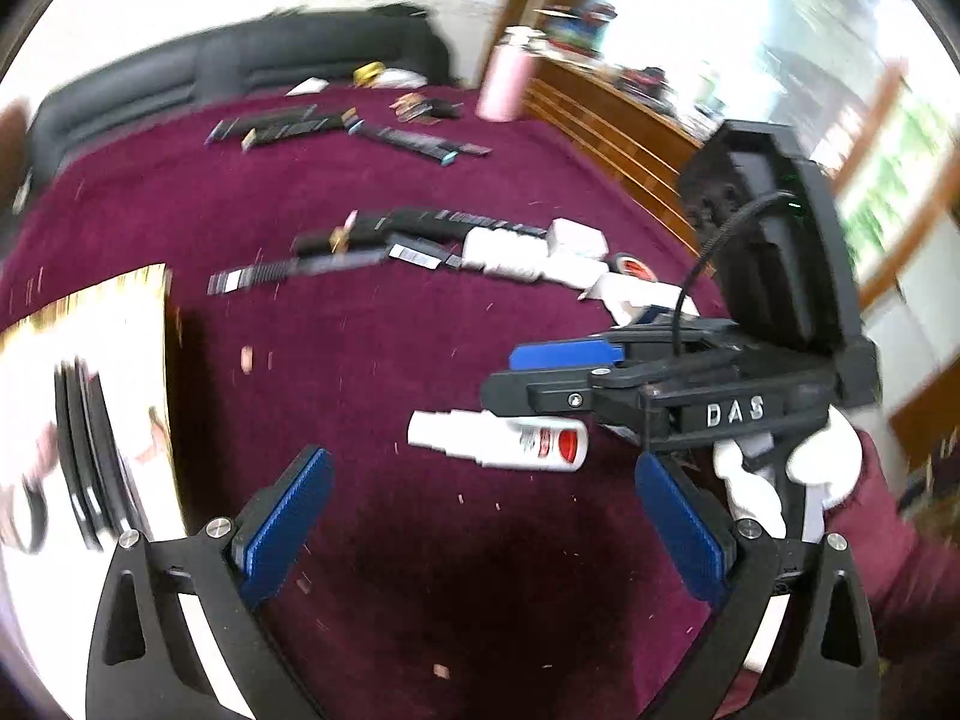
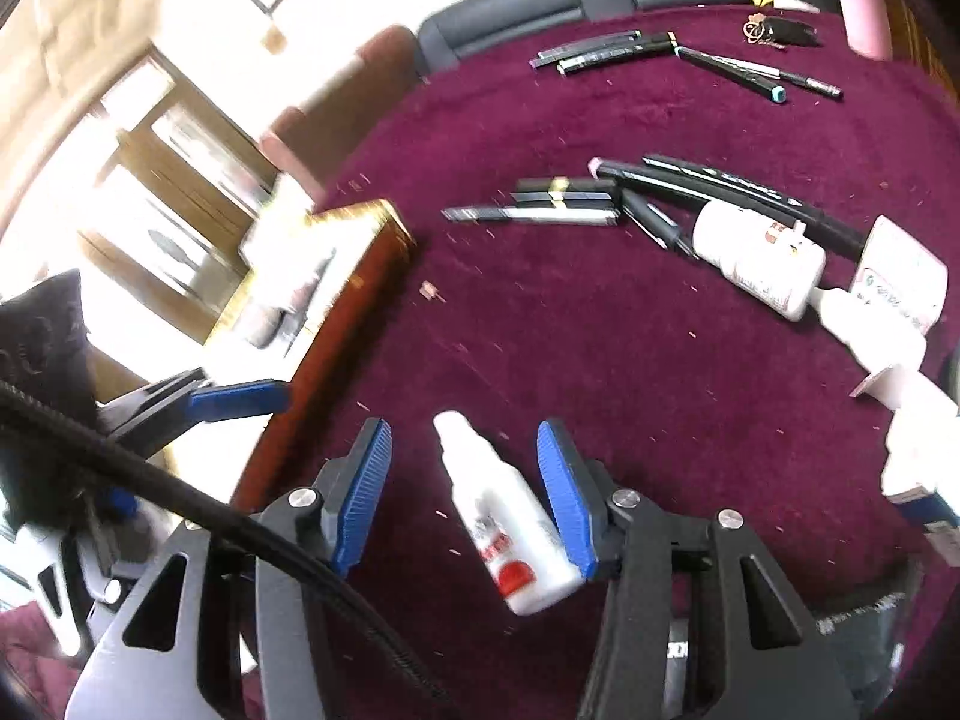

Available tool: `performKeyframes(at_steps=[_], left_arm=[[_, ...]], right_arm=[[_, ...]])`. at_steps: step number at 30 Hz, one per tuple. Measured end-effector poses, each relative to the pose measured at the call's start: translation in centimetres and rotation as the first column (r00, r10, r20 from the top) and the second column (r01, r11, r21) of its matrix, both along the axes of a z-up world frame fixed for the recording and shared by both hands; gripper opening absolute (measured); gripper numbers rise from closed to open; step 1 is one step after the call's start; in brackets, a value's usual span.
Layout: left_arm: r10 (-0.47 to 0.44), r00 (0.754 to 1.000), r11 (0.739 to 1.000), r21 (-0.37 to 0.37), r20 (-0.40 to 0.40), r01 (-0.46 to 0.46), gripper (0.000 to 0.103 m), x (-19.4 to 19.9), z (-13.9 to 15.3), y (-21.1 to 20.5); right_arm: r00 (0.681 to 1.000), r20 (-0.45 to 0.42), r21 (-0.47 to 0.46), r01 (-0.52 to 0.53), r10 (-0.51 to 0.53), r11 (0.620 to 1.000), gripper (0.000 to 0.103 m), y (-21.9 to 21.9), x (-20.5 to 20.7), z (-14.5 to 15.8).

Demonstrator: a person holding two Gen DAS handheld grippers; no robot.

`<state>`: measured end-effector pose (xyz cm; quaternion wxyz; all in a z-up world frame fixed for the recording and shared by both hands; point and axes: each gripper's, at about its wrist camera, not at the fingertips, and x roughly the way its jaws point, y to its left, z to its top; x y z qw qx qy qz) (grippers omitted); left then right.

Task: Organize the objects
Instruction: 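Grasp the small white spray bottle with the right gripper, then grasp a clear ballpoint pen with the left gripper while the right gripper lifts the spray bottle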

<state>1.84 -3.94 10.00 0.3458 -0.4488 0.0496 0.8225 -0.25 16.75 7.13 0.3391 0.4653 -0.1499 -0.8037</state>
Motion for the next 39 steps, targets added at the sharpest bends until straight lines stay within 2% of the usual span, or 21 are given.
performKeyframes(at_steps=[3,6,9,12,15,18,20,24,27,30,32,33,35,37,39], left_arm=[[-0.027,0.998,1.000,0.006,-0.051,0.027,0.098,-1.9,2.0,-0.6],[0.040,0.997,0.998,-0.055,-0.072,-0.044,0.098,-7.0,2.2,-0.9],[0.074,0.997,0.990,-0.121,0.006,-0.072,0.098,-12.8,-0.2,-0.3],[0.091,0.995,0.980,-0.183,0.049,-0.081,0.098,-17.4,-2.9,1.0],[0.136,0.976,0.983,-0.146,0.171,-0.111,0.098,-21.3,-6.1,1.2],[0.151,0.957,0.982,-0.147,0.248,-0.117,0.098,-22.1,-8.3,1.7],[0.113,0.964,0.983,-0.170,0.240,-0.073,0.099,-21.2,-8.5,2.4],[0.015,0.948,0.988,-0.148,0.319,0.034,0.098,-18.3,-8.8,3.5],[-0.017,0.948,0.984,-0.165,0.316,0.073,0.097,-16.1,-8.9,4.2],[-0.049,0.973,0.956,-0.272,0.227,0.112,0.080,-14.7,-8.9,5.2],[-0.080,0.981,0.923,-0.357,0.175,0.139,0.049,-14.0,-8.8,5.5],[-0.096,0.981,0.913,-0.378,0.169,0.154,0.045,-13.7,-8.7,5.4],[-0.080,0.984,0.903,-0.406,0.159,0.139,0.018,-13.2,-8.4,5.2],[-0.071,0.986,0.901,-0.414,0.149,0.128,0.007,-12.3,-8.3,5.4],[-0.078,0.990,0.895,-0.428,0.117,0.121,0.007,-11.0,-8.4,6.0]], right_arm=[[0.998,-0.003,-0.076,0.062,-0.062,0.995,0.050,1.7,-0.7,-0.8],[0.993,0.031,-0.141,0.114,-0.111,0.983,0.050,3.2,-1.5,-1.8],[0.988,0.063,-0.166,0.152,-0.144,0.974,0.050,3.9,-2.1,-2.4],[0.985,0.070,-0.178,0.170,-0.160,0.969,0.050,4.5,-2.3,-2.5],[0.983,0.084,-0.182,0.174,-0.161,0.968,0.050,4.8,-2.6,-2.8],[0.983,0.103,-0.188,0.167,-0.149,0.968,0.050,5.0,-2.7,-3.0],[0.984,0.109,-0.189,0.162,-0.143,0.968,0.050,4.9,-2.8,-3.0],[0.984,0.118,-0.190,0.156,-0.135,0.969,0.050,4.9,-2.8,-3.2],[0.984,0.114,-0.193,0.155,-0.135,0.969,0.050,4.9,-2.8,-3.2],[0.984,0.112,-0.193,0.156,-0.136,0.969,0.051,4.8,-2.8,-3.1],[0.983,0.115,-0.187,0.162,-0.142,0.969,0.051,4.9,-2.8,-3.2],[0.983,0.118,-0.187,0.164,-0.144,0.969,0.051,4.9,-2.8,-3.2],[0.982,0.119,-0.187,0.170,-0.149,0.968,0.051,5.1,-2.7,-3.2],[0.981,0.121,-0.187,0.175,-0.154,0.966,0.051,5.3,-2.7,-3.2],[0.980,0.119,-0.185,0.182,-0.162,0.966,0.051,5.4,-2.8,-3.2]])
